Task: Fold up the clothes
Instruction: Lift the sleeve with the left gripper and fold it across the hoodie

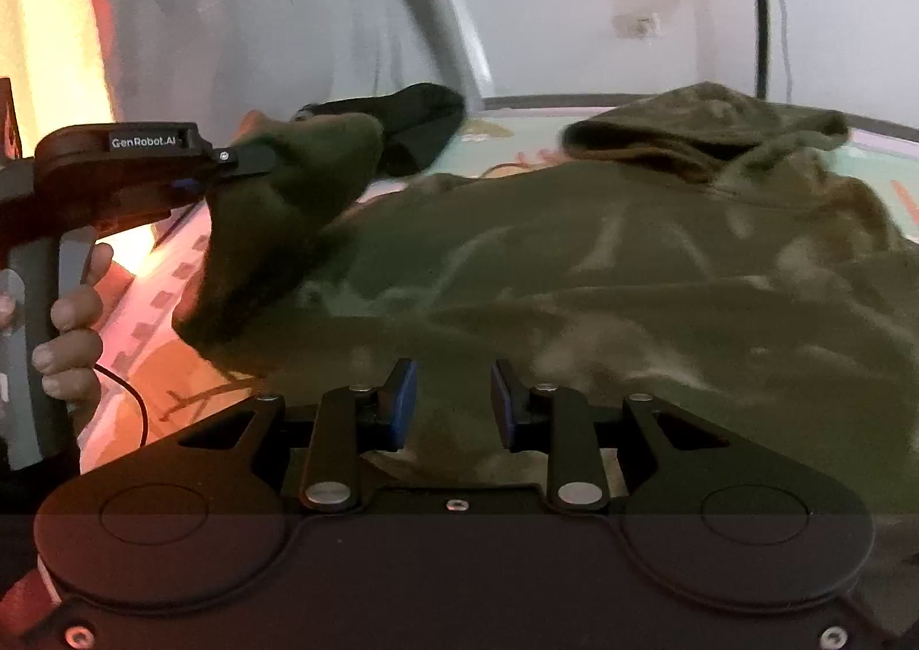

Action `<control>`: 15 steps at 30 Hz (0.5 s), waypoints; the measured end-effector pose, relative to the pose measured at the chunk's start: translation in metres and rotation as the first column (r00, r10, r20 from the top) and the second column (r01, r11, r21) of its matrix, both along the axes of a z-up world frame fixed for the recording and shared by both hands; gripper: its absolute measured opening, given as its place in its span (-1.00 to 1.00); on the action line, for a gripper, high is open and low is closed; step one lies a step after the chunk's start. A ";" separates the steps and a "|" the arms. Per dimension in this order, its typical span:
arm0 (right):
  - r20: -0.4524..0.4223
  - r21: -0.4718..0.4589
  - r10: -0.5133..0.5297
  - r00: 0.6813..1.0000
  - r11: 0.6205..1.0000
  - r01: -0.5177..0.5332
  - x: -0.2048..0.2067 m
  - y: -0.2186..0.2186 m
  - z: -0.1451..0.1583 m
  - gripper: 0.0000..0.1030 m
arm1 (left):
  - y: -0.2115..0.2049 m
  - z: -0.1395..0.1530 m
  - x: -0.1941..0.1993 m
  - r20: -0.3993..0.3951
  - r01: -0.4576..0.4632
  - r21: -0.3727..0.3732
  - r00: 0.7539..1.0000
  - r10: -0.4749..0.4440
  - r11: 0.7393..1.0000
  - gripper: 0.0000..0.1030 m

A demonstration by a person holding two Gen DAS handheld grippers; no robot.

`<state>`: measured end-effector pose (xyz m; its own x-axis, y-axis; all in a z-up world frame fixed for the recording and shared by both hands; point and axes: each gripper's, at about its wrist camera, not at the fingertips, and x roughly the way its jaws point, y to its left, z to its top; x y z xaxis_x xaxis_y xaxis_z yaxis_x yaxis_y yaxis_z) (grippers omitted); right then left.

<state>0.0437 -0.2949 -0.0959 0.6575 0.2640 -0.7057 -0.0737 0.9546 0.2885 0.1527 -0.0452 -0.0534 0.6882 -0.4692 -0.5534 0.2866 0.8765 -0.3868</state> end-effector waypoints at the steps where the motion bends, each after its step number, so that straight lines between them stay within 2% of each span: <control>1: 0.000 -0.002 -0.012 1.000 1.000 0.012 -0.003 -0.009 0.000 -0.49 | -0.012 0.000 -0.002 0.002 0.021 0.002 1.000 -0.021 1.000 -0.64; 7: -0.003 -0.028 -0.075 0.997 0.997 0.075 -0.023 -0.061 0.000 -0.49 | -0.087 0.003 -0.020 0.013 0.137 -0.003 0.990 -0.137 0.991 -0.63; 15: -0.002 -0.049 -0.164 0.986 0.985 0.164 -0.055 -0.129 0.001 -0.49 | -0.170 0.000 -0.043 0.005 0.266 -0.041 0.964 -0.266 0.963 -0.63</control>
<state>-0.0109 -0.4234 -0.0947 0.6847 0.1185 -0.7191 0.0868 0.9664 0.2419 0.1094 -0.2155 -0.0529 0.5352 -0.6573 -0.5306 0.5070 0.7524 -0.4206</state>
